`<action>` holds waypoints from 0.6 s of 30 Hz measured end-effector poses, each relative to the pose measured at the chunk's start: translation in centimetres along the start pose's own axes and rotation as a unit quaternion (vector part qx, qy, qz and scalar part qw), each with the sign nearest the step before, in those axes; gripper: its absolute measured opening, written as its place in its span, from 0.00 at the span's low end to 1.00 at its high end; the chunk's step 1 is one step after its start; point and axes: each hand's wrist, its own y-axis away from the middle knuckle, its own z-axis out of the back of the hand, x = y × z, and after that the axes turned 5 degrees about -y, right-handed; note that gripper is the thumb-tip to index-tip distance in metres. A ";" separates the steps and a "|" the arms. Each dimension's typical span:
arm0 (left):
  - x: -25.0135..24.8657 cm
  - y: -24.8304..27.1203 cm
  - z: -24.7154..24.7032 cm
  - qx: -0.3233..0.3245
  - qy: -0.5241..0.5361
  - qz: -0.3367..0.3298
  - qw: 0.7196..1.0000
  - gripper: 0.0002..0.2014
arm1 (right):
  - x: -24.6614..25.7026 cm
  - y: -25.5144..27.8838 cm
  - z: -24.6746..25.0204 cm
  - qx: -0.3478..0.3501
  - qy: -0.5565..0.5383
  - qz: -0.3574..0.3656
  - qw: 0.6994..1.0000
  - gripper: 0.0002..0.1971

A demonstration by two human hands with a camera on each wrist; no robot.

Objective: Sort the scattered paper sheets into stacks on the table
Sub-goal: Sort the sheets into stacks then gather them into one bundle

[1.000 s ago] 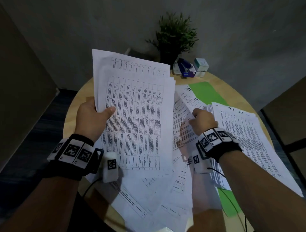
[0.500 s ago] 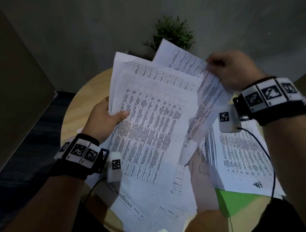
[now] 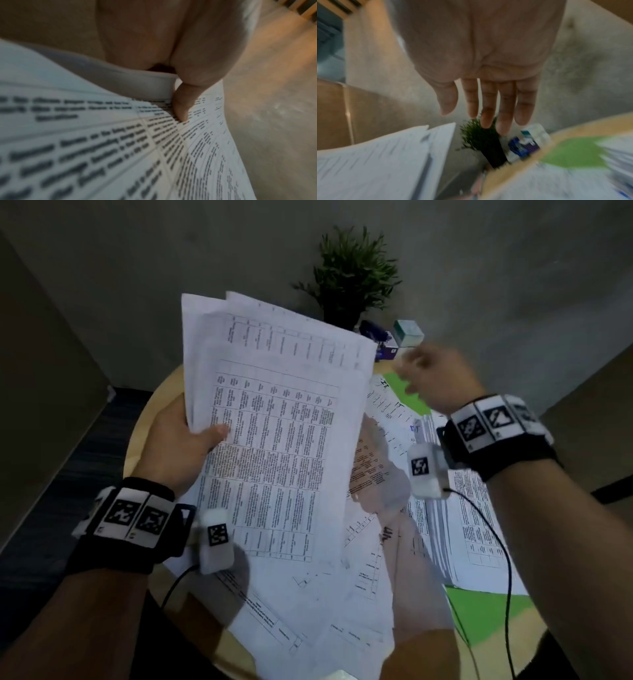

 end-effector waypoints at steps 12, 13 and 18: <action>0.0 0.3 1.0 -0.018 -0.004 0.009 1.000 0.20 | -7.4 3.5 -8.0 0.109 0.284 -0.175 0.936 0.42; -0.1 0.3 0.9 -0.014 -0.001 0.008 1.000 0.20 | -7.4 3.5 -8.0 0.109 0.273 -0.178 0.939 0.41; -0.7 0.4 1.0 0.001 -0.001 0.005 1.000 0.21 | -7.2 3.1 -6.7 0.085 0.199 -0.137 0.967 0.18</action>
